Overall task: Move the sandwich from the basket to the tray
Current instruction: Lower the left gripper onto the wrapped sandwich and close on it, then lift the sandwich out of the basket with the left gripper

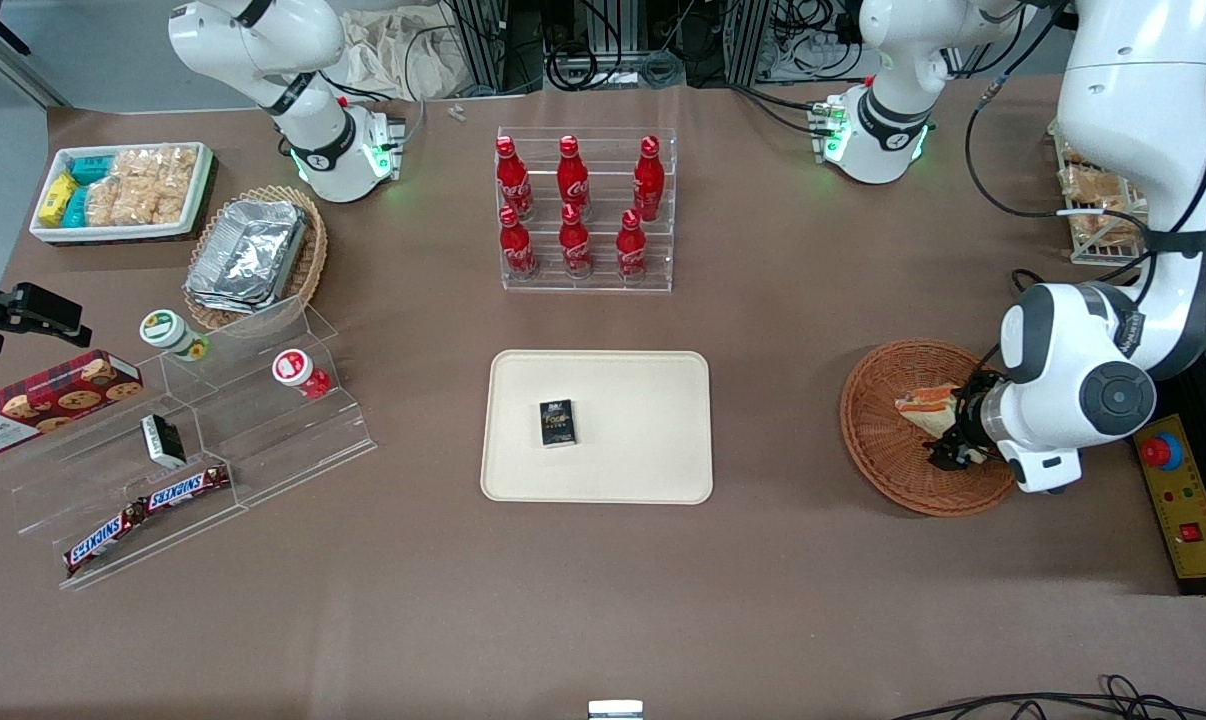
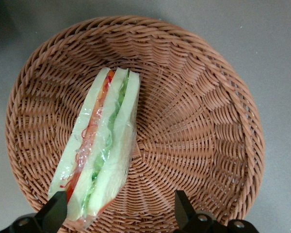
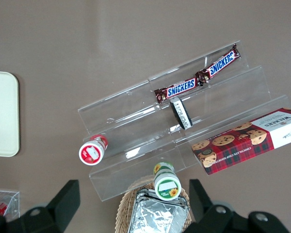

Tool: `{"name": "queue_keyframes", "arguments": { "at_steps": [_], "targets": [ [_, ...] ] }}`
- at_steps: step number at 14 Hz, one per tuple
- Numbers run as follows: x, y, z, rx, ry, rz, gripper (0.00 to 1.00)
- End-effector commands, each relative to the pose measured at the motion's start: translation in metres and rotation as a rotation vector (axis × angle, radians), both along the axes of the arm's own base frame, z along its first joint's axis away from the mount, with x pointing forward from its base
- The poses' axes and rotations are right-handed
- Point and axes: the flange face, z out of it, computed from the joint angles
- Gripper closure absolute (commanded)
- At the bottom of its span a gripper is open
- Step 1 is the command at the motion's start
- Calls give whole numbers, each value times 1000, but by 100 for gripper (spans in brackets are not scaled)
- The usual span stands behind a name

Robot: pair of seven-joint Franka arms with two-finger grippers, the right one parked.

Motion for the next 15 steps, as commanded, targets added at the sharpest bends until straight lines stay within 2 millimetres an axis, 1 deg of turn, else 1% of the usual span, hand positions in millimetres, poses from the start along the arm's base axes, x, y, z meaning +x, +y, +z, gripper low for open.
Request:
{"name": "queue_keyframes", "arguments": {
  "at_steps": [1, 2, 3, 4, 5, 8, 9, 10, 11, 13, 14, 15],
  "targets": [
    [5, 2, 21, 21, -30, 22, 0],
    [7, 3, 27, 25, -23, 24, 0],
    [6, 3, 27, 33, -10, 16, 0],
    [4, 6, 23, 56, -1, 3, 0],
    [1, 9, 18, 64, 11, 0, 0],
    [-14, 10, -8, 66, 58, 4, 0],
    [-17, 10, -13, 66, 59, 3, 0],
    [-18, 9, -19, 63, 53, 2, 0],
    [-20, 9, -30, 60, 62, 1, 0],
    [-16, 13, -35, 56, 47, 28, 0],
    [-13, 12, -34, 62, 34, 57, 3],
    [-9, 12, -30, 64, 23, 72, 29]
  ]
}}
